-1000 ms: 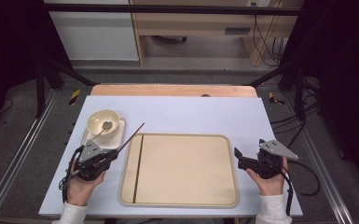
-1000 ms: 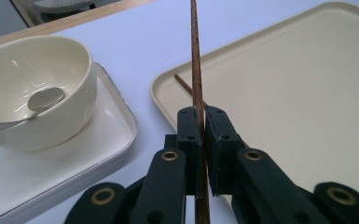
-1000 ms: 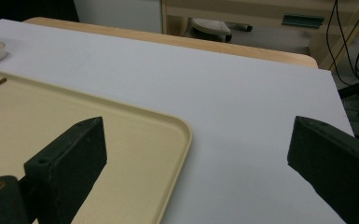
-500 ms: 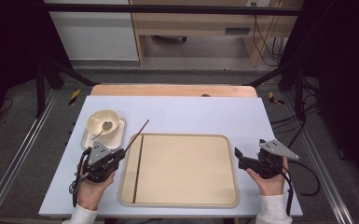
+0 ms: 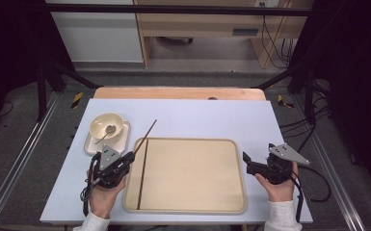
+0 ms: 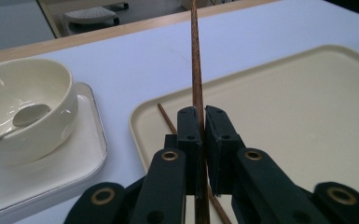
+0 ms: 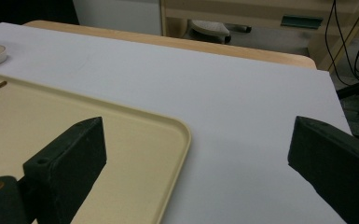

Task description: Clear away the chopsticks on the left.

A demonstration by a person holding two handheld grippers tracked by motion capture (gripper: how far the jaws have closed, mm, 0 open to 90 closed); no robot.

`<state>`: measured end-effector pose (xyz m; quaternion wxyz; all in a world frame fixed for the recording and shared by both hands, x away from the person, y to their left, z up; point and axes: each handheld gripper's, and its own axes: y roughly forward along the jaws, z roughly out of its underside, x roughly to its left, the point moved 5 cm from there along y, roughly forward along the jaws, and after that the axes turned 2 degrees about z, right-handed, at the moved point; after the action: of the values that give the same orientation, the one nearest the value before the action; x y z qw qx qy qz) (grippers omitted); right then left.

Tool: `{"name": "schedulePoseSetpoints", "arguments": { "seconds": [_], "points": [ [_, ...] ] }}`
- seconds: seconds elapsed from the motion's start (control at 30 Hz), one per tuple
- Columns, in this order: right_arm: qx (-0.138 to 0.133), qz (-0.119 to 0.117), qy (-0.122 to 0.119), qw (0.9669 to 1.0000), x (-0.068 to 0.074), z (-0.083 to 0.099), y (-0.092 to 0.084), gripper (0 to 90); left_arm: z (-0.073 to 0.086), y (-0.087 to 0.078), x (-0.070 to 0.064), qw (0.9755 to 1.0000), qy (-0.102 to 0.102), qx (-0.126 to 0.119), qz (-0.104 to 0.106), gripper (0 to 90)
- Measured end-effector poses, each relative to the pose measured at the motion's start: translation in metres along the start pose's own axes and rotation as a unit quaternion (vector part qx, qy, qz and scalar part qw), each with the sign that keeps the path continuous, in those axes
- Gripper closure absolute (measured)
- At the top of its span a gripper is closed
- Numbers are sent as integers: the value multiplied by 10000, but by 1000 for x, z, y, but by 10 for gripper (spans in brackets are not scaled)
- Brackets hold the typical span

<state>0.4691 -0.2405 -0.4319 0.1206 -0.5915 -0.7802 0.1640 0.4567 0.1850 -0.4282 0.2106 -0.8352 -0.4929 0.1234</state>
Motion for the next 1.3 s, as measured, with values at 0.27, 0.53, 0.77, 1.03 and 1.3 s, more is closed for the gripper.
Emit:
{"name": "schedulePoseSetpoints", "arguments": {
  "seconds": [0.27, 0.53, 0.77, 1.03, 1.3],
  "points": [
    [8, -34, -12, 10000, 2, 0, 1, 47, -11, 1, -10, 9989, -364, -228, -203, 850],
    [24, -67, -12, 10000, 2, 0, 1, 47, -3, 4, -31, 9955, -741, -497, -313, 850],
    [38, -68, -22, 10000, 2, 0, 2, 47, 14, 10, -32, 9920, -1080, -465, -452, 850],
    [46, -76, -13, 10000, 3, 1, 3, 48, 28, 16, -34, 9891, -1285, -448, -565, 850],
    [71, -85, -18, 9999, 2, 2, 4, 48, 42, 18, -33, 9863, -1419, -402, -735, 850]
  ]
}}
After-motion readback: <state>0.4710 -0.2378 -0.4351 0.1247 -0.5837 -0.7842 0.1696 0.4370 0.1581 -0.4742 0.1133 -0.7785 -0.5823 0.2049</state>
